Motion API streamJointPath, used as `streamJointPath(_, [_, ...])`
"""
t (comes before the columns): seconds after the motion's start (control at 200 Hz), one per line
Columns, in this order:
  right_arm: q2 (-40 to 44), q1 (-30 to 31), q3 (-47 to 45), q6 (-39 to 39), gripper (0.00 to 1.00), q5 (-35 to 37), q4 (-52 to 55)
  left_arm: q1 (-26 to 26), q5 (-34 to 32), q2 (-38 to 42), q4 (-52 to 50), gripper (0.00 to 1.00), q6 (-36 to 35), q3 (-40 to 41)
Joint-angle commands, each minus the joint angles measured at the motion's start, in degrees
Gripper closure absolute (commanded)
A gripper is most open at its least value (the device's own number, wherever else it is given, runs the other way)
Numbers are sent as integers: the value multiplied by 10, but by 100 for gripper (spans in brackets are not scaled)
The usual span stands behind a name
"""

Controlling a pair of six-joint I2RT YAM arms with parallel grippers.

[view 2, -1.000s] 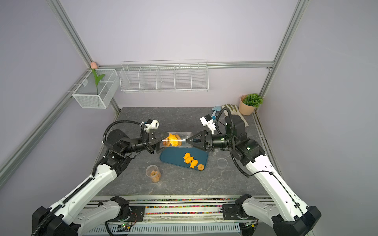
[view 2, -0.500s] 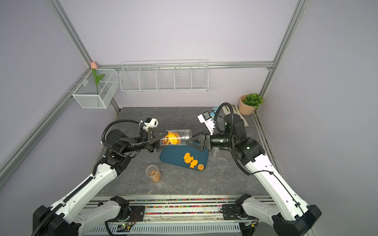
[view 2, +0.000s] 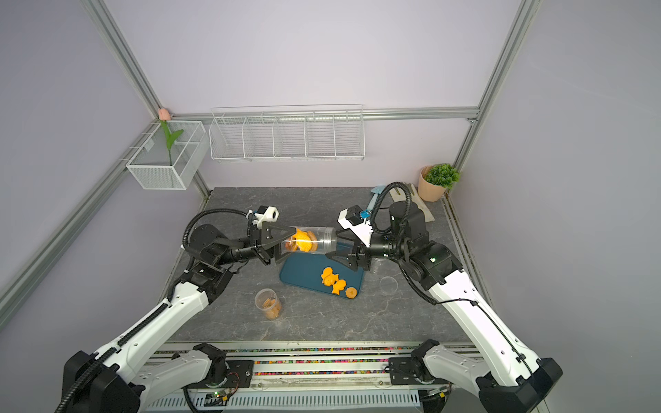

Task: Pour the cookies out of the jar
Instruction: Unscrew the lid from the jar.

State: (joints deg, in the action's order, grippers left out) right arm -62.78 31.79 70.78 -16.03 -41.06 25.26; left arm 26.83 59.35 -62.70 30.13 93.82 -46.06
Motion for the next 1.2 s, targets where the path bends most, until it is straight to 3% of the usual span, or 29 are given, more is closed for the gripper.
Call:
streamJointPath(0.0, [12,13,-9,-144,70,6,-24,0,21,-12,5,34,13,-7])
streamJointPath(0.455, [24,36,-18,-360,70,123,-22,-15,30,-40,4,34,4,-11])
streamJointPath(0.82, [68,90,-52,-516,72,250,-44,-18,35,-55,0,34,3,-16])
streamJointPath(1.195, [105,113,-70,-544,73,294,-31,-21,41,-60,2,34,1,-9])
